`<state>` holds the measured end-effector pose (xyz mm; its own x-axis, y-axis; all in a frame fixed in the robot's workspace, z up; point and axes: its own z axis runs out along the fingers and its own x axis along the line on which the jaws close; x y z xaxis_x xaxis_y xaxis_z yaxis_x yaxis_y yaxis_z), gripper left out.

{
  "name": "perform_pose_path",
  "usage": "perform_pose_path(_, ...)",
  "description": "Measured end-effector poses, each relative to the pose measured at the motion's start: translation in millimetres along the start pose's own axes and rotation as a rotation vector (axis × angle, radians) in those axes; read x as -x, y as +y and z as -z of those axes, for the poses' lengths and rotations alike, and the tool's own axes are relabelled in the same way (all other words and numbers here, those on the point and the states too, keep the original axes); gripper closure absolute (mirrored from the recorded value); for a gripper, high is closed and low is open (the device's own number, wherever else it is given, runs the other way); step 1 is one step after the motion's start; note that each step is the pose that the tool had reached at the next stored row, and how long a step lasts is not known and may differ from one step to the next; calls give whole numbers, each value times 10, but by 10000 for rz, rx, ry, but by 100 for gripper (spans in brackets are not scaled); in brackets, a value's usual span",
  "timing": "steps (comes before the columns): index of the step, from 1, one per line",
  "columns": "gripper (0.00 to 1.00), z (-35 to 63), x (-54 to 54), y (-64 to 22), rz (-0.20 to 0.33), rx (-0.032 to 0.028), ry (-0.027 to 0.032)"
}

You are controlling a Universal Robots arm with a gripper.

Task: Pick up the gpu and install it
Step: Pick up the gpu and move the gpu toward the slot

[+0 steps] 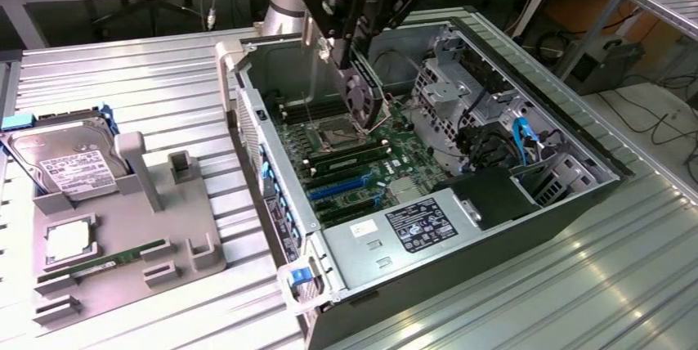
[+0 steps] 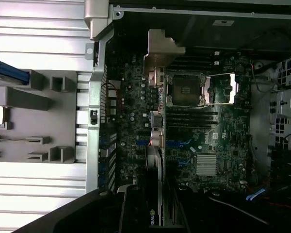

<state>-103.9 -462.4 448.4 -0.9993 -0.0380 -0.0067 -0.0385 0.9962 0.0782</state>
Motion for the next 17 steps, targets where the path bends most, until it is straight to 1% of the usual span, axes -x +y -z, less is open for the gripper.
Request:
perform_pose_path(2, 74, -44, 72, -6, 0, -1, 0)
perform_pose_path(5, 74, -111, 149, -15, 0, 1, -1)
perform_pose_path(9, 74, -192, 220, -24, 0, 0, 0)
perform_pose_path(12, 74, -228, 286, -30, -1, -2, 0)
perform_pose_path(17, 74, -328, 539, -50, 0, 2, -1)
